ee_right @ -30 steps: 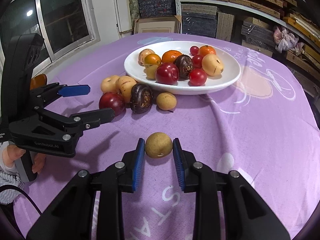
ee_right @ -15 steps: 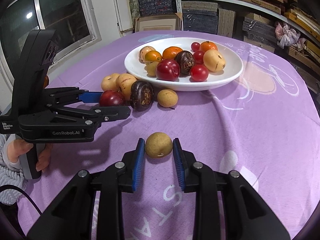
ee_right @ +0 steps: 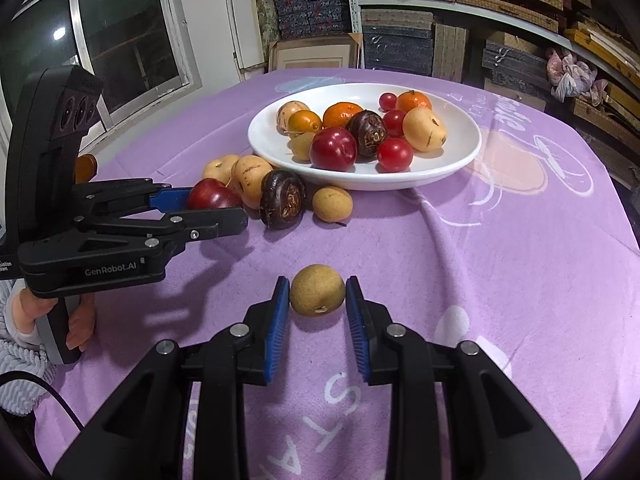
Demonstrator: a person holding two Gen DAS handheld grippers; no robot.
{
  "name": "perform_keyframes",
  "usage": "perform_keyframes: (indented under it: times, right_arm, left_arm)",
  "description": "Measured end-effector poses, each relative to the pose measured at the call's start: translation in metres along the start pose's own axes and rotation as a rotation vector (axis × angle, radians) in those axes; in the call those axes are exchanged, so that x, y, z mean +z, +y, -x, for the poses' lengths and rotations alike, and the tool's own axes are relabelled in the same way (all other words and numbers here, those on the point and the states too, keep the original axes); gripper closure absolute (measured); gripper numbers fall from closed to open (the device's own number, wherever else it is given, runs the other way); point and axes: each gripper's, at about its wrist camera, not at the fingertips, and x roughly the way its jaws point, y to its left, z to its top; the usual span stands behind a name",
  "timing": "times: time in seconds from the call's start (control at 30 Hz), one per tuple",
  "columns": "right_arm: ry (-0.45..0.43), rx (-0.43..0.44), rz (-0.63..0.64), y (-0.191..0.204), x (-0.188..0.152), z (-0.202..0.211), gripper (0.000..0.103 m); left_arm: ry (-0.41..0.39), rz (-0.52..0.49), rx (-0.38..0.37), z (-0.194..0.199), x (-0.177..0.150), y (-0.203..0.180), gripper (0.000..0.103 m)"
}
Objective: Organize fruits
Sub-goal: 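Grasp a small tan fruit with the right tool while the left tool grasps a red plum, then carry both fruits onto the white plate and open both tools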
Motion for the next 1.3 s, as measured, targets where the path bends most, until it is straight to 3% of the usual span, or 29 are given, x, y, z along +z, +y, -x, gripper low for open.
perform_keyframes:
  times: [0.3, 0.53, 0.67, 0.97, 1.3]
  right_arm:
    - [-0.065, 0.008, -0.045, -0.008, 0.01, 0.019, 0.075]
    - [-0.235, -0.058, -0.081, -0.032, 0.085, 0.068, 0.075]
    - [-0.291, -0.061, -0.109, -0.04, 0.12, 0.061, 0.075]
    - [-0.169, -0.075, -0.081, -0.054, 0.141, -0.024, 0.075]
    - [-0.077, -0.104, -0.056, -0.061, 0.135, -0.074, 0.074]
  left_arm:
    - [-0.041, 0.019, -0.006, 0.014, 0.016, 0.004, 0.063]
    - [-0.129, 0.017, 0.067, 0.035, 0.098, 0.024, 0.063]
    - [-0.152, 0.054, 0.078, 0.02, 0.133, 0.037, 0.063]
    - [-0.058, 0.107, 0.085, -0.066, 0.16, 0.071, 0.063]
    - [0.006, 0.122, 0.076, -0.107, 0.156, 0.092, 0.063]
